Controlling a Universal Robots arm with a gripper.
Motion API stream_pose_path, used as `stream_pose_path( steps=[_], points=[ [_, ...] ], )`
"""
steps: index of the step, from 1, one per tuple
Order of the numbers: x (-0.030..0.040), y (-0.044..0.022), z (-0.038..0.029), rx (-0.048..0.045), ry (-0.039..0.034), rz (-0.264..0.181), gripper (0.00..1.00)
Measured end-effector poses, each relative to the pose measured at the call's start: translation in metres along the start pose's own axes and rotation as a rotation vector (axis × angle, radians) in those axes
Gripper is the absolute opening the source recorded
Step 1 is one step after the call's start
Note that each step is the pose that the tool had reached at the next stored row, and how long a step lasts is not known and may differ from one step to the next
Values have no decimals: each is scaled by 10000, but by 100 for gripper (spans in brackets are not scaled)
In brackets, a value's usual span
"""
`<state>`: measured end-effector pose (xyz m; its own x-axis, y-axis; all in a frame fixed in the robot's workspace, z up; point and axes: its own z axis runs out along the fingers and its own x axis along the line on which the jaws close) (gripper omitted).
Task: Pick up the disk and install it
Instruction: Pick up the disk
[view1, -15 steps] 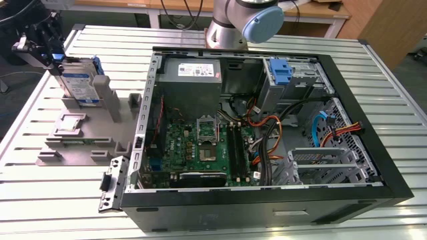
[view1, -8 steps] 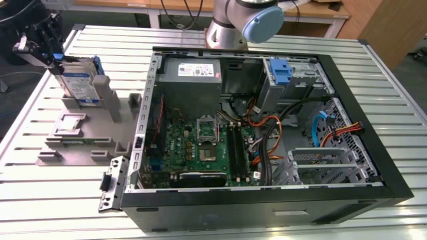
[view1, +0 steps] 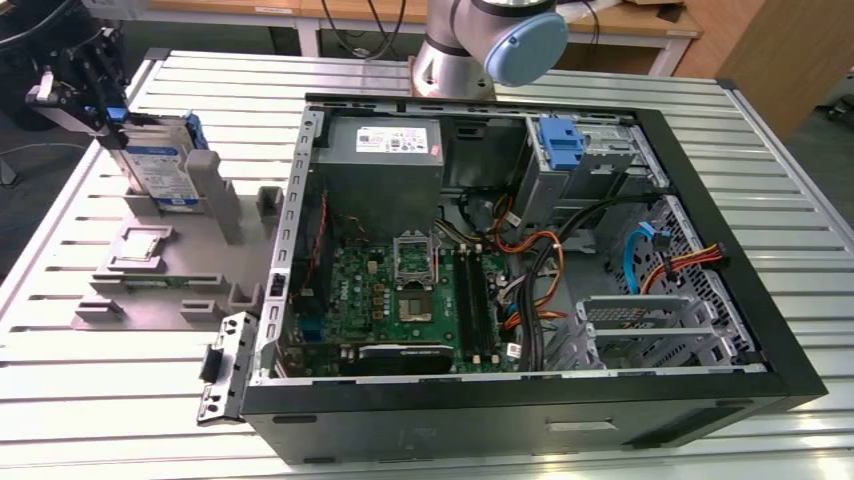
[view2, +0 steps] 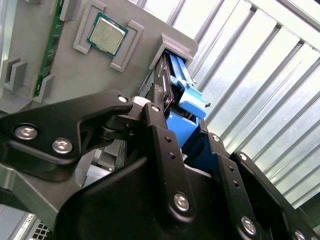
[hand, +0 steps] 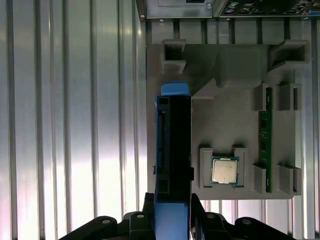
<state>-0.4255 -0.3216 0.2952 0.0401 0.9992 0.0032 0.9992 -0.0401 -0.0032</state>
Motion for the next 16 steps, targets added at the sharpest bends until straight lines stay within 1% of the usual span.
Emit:
stream_pose_path(
  steps=[5,8,12,13,16],
  points=[
    [0,0,0,-1,0,-3,37],
    [0,0,0,0,-1,-199,37],
    [0,0,0,0,-1,-211,37],
    [0,0,0,0,-1,-202,37],
    [0,0,1,0,-1,79,37]
  ],
)
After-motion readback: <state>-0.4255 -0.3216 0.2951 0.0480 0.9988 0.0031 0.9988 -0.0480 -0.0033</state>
